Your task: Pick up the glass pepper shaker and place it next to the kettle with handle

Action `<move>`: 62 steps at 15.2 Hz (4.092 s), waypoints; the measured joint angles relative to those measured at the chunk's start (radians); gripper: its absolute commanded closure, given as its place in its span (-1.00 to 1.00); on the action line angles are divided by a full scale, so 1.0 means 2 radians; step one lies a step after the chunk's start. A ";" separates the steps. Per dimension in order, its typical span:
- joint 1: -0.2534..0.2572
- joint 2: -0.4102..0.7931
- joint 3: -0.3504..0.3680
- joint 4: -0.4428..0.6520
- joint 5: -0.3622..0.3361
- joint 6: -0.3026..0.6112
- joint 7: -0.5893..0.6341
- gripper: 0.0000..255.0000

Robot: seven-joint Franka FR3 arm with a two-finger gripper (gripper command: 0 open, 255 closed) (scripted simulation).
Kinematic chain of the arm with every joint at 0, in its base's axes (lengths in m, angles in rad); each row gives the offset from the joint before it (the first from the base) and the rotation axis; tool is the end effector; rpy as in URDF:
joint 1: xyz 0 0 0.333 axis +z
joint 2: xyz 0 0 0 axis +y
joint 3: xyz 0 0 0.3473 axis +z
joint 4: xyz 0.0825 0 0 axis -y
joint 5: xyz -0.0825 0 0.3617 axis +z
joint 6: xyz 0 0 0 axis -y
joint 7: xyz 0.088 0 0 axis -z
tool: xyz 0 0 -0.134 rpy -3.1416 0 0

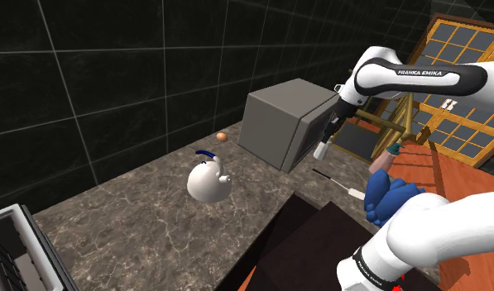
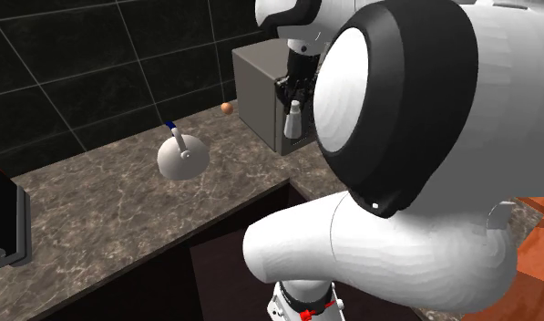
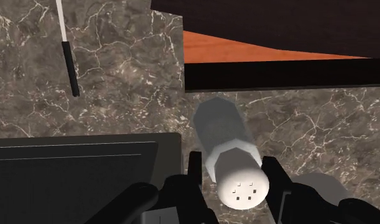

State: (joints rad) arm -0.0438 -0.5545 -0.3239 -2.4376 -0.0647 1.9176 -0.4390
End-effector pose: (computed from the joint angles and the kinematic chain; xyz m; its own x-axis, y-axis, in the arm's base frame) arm 0.3246 -0.1442 0.4967 0.9892 0.1346 0.0579 0.1395 -0.9860 -0.0910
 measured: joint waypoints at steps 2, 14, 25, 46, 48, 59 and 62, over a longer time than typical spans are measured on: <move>0.010 -0.001 0.018 -0.001 0.009 0.000 0.023 1.00; 0.075 0.030 0.132 0.009 0.069 0.029 0.164 1.00; 0.118 0.107 0.210 0.061 0.096 0.063 0.266 1.00; 0.122 0.170 0.216 -0.027 0.104 0.214 0.256 1.00; 0.122 0.180 0.217 -0.033 0.106 0.230 0.255 1.00; 0.124 0.237 0.219 -0.059 0.111 0.312 0.247 1.00; 0.124 0.256 0.219 -0.062 0.112 0.335 0.244 1.00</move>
State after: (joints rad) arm 0.2049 -0.0416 0.1143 -2.5618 0.1600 2.5880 0.0498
